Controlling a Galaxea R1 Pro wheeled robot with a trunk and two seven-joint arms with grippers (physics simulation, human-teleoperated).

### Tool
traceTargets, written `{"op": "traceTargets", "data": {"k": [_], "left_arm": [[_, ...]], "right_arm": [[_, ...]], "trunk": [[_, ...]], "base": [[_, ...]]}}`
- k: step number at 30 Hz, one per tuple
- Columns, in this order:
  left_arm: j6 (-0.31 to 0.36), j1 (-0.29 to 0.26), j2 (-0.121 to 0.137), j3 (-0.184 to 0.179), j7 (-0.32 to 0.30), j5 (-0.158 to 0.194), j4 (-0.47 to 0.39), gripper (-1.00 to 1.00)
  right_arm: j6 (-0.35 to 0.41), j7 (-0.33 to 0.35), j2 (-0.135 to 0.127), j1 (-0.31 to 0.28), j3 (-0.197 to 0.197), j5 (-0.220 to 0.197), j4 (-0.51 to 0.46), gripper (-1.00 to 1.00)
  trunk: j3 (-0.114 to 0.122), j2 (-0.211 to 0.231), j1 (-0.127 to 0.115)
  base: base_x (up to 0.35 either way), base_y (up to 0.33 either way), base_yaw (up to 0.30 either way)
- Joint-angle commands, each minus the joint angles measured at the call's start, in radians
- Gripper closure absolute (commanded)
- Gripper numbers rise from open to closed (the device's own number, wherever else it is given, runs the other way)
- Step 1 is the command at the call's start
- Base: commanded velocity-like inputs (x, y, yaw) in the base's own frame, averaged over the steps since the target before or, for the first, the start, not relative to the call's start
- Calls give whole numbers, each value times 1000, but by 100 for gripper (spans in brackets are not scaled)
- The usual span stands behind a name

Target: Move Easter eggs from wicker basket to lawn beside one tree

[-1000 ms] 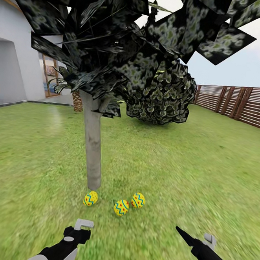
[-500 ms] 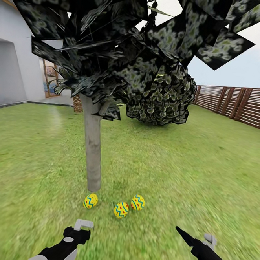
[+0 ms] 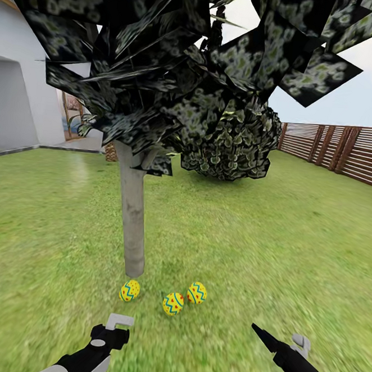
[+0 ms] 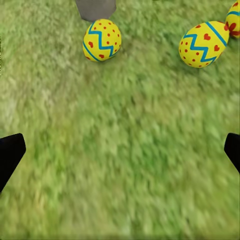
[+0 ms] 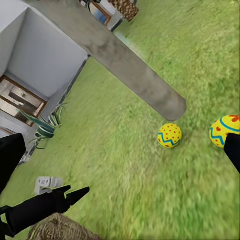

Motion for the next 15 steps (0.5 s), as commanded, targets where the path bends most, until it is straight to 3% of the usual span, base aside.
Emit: {"op": "traceTargets", "data": {"k": [1,15], "left_arm": [[-4,-1,0,-9,5,10,1,-100],[-4,0,0,-9,5,10,1,-100]], "right_arm": [[8,2,0,-1,0,-6,0,-100],[8,1,0,-1,0,-6,11,-100]], "trunk": [[2,7,-4],[46,105,-58]], "base": [[0,0,0],[0,0,0]]}}
